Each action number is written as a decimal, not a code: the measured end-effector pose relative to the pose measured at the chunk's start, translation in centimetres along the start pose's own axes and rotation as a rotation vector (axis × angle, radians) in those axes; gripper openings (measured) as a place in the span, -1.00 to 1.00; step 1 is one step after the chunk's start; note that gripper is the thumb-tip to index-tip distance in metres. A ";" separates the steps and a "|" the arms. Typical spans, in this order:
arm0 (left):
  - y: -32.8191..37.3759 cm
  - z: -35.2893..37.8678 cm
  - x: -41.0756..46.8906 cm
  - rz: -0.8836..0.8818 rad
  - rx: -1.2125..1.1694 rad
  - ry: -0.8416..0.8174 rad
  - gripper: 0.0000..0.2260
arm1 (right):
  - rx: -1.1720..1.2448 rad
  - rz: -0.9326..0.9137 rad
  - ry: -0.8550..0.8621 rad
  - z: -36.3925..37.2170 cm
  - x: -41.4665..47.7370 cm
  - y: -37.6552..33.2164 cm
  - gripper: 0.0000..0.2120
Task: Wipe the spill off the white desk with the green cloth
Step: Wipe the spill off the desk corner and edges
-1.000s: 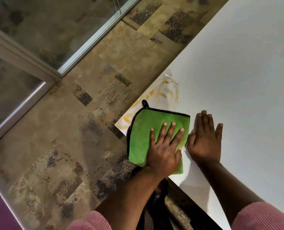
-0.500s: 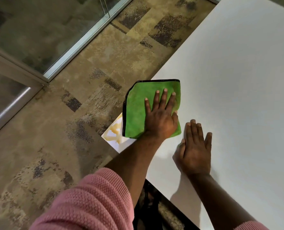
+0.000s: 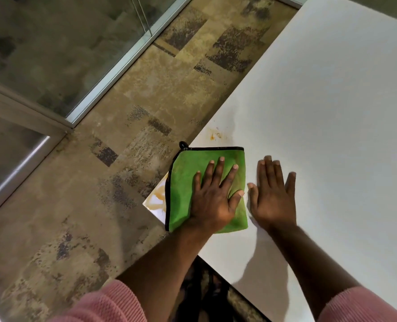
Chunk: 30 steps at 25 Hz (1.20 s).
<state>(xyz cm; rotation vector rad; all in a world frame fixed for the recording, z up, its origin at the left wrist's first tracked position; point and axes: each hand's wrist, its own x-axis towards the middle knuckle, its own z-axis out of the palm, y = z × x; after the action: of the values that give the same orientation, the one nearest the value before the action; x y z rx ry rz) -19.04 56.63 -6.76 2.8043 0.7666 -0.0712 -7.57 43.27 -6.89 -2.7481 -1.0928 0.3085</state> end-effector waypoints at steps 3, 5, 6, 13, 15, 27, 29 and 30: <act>-0.7 0.5 1.3 0.024 0.020 0.035 -0.36 | -0.046 -0.020 -0.001 0.5 1.7 0.6 -0.34; -0.6 0.7 2.3 0.008 0.018 0.055 -0.36 | -0.036 -0.021 0.019 0.8 1.6 0.8 -0.34; -0.5 0.6 2.9 0.003 0.013 0.063 -0.36 | -0.028 -0.024 0.031 1.0 1.4 0.8 -0.34; -0.6 -0.6 10.3 -0.046 0.019 0.055 -0.38 | -0.050 -0.034 0.060 1.8 1.6 1.2 -0.29; -0.3 -0.4 9.8 -0.076 0.026 0.074 -0.37 | -0.049 -0.035 0.056 1.6 1.6 1.2 -0.28; -1.0 -0.8 11.9 -0.221 -0.042 0.071 -0.37 | -0.070 -0.017 0.088 1.6 1.5 0.8 -0.33; -1.6 -1.3 12.9 -0.251 -0.073 0.065 -0.38 | -0.059 -0.015 0.101 1.5 1.5 0.6 -0.33; -1.7 -1.5 13.3 -0.267 -0.087 0.069 -0.39 | -0.057 -0.016 0.104 1.4 1.5 0.6 -0.33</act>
<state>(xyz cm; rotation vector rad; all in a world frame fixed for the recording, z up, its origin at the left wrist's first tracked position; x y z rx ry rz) -8.51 65.01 -7.05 2.6183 1.1278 0.0132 -6.47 44.01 -8.56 -2.7685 -1.1125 0.1330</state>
